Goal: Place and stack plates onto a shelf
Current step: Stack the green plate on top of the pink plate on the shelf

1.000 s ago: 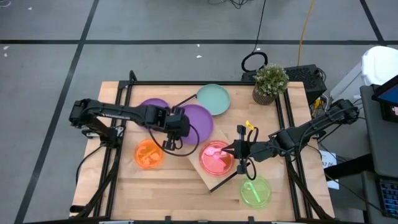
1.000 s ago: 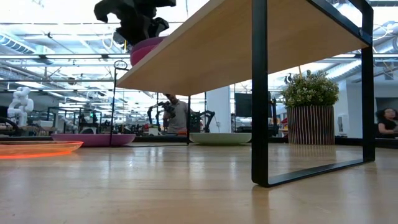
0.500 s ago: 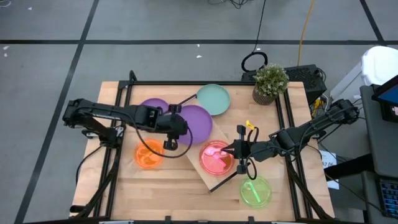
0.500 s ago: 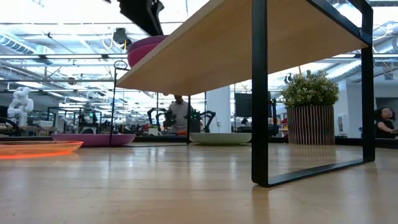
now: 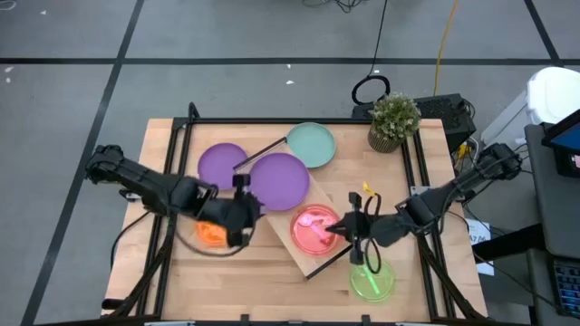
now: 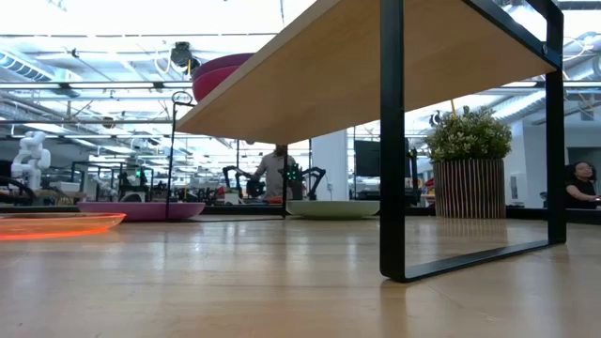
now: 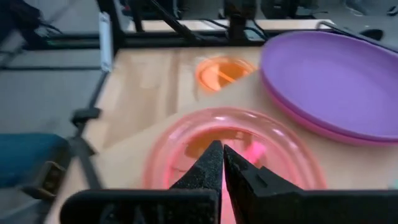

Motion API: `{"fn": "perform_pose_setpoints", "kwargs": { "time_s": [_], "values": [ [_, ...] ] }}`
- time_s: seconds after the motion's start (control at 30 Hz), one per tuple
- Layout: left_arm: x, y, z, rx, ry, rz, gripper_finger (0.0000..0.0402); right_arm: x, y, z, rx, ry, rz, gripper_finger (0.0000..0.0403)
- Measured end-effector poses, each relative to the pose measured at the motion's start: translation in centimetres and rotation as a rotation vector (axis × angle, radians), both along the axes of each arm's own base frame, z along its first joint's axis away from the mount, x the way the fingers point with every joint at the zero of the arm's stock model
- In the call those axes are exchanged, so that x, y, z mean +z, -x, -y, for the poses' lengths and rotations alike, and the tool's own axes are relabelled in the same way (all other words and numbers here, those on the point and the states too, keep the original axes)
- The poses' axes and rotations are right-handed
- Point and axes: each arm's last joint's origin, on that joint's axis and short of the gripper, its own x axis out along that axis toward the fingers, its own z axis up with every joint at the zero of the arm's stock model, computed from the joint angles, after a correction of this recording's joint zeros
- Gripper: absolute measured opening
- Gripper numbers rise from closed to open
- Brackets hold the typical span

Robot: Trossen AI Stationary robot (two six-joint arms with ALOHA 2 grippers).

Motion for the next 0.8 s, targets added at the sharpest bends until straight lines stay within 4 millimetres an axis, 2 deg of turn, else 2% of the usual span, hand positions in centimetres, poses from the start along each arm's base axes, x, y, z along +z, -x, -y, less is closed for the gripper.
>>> {"fn": "perform_pose_setpoints", "kwargs": {
  "time_s": [0.3,0.47,0.63,0.8],
  "values": [
    [-0.1,2.5,5.4,0.009,-0.003,0.119,0.0120,0.9,1.8,-3.3,0.037,-0.136,0.046,0.0000],
    [-2.2,2.9,7.6,-0.046,0.035,0.192,0.0120,1.4,3.6,-5.1,0.058,-0.228,-0.016,0.0000],
    [-4.3,3.3,8.1,-0.074,0.018,0.176,0.0120,1.1,5.1,-6.4,0.068,-0.301,-0.077,0.0000],
    [-4.4,3.5,8.3,-0.036,0.072,0.183,0.0120,-0.2,6.3,-8.1,0.030,-0.400,-0.168,0.0000]
  ]
}}
